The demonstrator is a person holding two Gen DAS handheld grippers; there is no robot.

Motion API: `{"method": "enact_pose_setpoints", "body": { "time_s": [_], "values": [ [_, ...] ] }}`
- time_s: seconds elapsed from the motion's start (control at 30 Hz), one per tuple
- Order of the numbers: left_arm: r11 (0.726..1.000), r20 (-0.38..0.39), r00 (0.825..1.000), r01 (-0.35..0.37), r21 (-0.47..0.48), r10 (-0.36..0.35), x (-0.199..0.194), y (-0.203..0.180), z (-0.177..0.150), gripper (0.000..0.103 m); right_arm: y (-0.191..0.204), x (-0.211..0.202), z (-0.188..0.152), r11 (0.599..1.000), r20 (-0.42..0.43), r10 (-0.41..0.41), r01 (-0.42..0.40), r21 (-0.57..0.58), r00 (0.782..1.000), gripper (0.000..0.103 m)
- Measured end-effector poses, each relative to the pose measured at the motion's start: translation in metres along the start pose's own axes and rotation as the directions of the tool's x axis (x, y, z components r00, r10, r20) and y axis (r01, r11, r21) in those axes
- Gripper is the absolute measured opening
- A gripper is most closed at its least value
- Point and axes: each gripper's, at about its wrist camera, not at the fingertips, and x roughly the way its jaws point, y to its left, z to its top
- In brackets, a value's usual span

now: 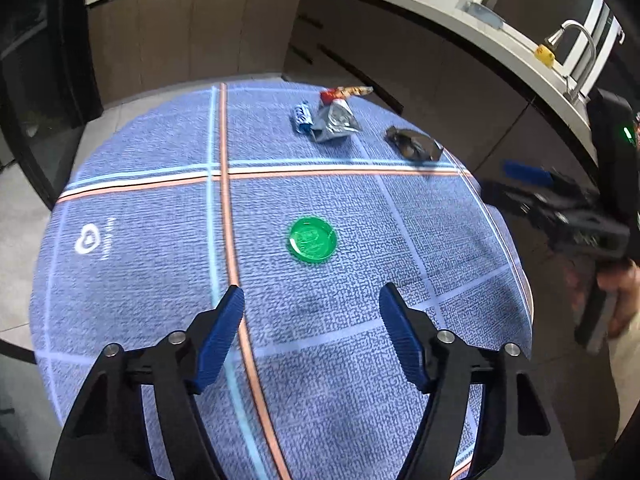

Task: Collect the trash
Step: 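Grasp the green bottle cap with the left tool while the right tool grasps the brown pouch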

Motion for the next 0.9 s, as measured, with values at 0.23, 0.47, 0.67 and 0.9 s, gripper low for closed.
{"method": "enact_pose_setpoints", "body": {
  "time_s": [0.23,0.47,0.67,0.9],
  "values": [
    [0.999,-0.028,0.999,0.021,0.031,-0.02,0.024,-0.001,0.017,0.06,-0.021,0.044,0.026,0.998,-0.027,-0.049,0.048,-0.046,0.998,0.097],
    [0.997,-0.054,0.998,0.044,0.056,-0.041,0.037,0.002,0.024,0.059,-0.046,0.071,0.038,1.0,-0.051,-0.016,0.015,-0.013,0.999,0.093],
    [0.996,-0.074,0.996,0.052,0.079,-0.046,0.048,0.0,0.028,0.055,-0.053,0.087,0.042,1.0,-0.056,-0.005,0.005,0.009,0.998,0.082],
    [0.993,-0.091,0.995,0.051,0.105,-0.041,0.064,-0.007,0.037,0.046,-0.056,0.098,0.042,1.0,-0.063,0.011,-0.01,0.022,0.998,0.052]
  ]
}}
